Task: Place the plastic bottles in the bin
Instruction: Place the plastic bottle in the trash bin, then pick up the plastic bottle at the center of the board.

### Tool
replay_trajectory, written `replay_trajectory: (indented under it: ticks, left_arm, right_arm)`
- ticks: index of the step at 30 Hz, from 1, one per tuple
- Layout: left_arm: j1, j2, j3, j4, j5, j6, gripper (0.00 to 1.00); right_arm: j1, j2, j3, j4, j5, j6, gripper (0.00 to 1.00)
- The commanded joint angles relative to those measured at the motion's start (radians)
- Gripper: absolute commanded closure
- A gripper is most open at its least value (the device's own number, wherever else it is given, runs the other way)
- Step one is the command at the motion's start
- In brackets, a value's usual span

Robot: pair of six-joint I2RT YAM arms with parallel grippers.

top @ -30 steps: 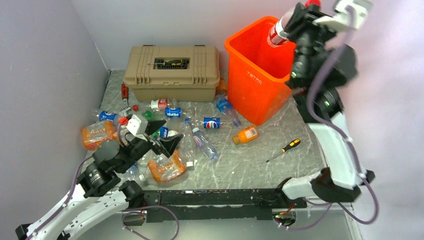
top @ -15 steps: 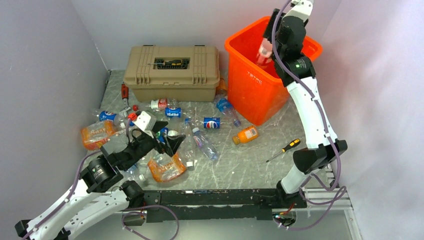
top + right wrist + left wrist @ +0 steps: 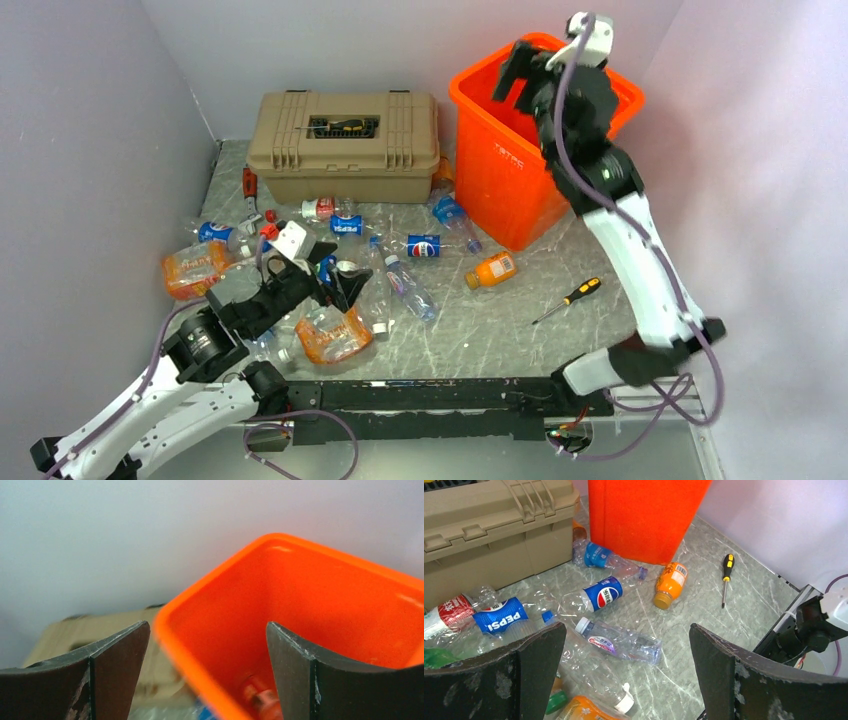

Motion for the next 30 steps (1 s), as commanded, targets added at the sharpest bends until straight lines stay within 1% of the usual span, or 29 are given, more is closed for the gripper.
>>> replay_trajectory:
  ticks: [1, 4, 8, 11, 13, 16, 17, 21, 24, 27, 30]
  left_arm:
    - [-0.003, 0.024, 0.041, 0.001, -0.002, -0.006, 0.0]
    - [-0.003, 0.038, 0.044, -0.001, 0.002, -0.007, 0.01]
    - [-0.003, 0.05, 0.044, -0.004, -0.003, -0.009, 0.0]
    - [-0.003, 0.049, 0.043, -0.012, -0.019, -0.009, 0.0]
    - [-0.003, 0.045, 0.04, -0.013, -0.027, -0.006, 0.0]
    - [-0.003, 0.04, 0.041, -0.017, -0.046, -0.003, 0.0]
    - [-0.003, 0.039, 0.041, -0.019, -0.05, 0.0, 0.01]
    - [-0.002, 0.033, 0.037, -0.021, -0.085, 0.0, 0.01]
    - [-0.003, 0.036, 0.032, -0.016, -0.088, 0.0, 0.01]
    - [-0.002, 0.053, 0.035, -0.017, -0.085, -0.003, 0.01]
    - [-0.003, 0.077, 0.045, -0.031, -0.091, -0.009, 0.01]
  right_arm:
    - [0.21, -0.252, -0.141, 0.161, -0.05, -0.137, 0.1]
    - [0.325, -0.346, -0.236, 0.108, -0.172, -0.147, 0.11]
    - [0.453, -0.42, -0.371, 0.012, -0.351, -0.115, 0.13]
    - [0.582, -0.471, -0.493, -0.043, -0.381, -0.059, 0.14]
    - [0.665, -0.533, -0.62, -0.018, -0.331, -0.01, 0.14]
    - [0.737, -0.632, -0.842, 0.034, -0.243, 0.074, 0.14]
    - [0.744, -0.666, -0.91, 0.047, -0.208, 0.104, 0.13]
    - [0.745, -0.804, -1.144, 0.089, -0.008, 0.293, 0.01]
    - [0.744, -0.906, -1.269, 0.119, 0.091, 0.452, 0.0]
    - [0.744, -0.98, -1.387, 0.224, 0.114, 0.501, 0.0]
    - [0.735, -0.998, -1.479, 0.304, 0.123, 0.564, 0.0]
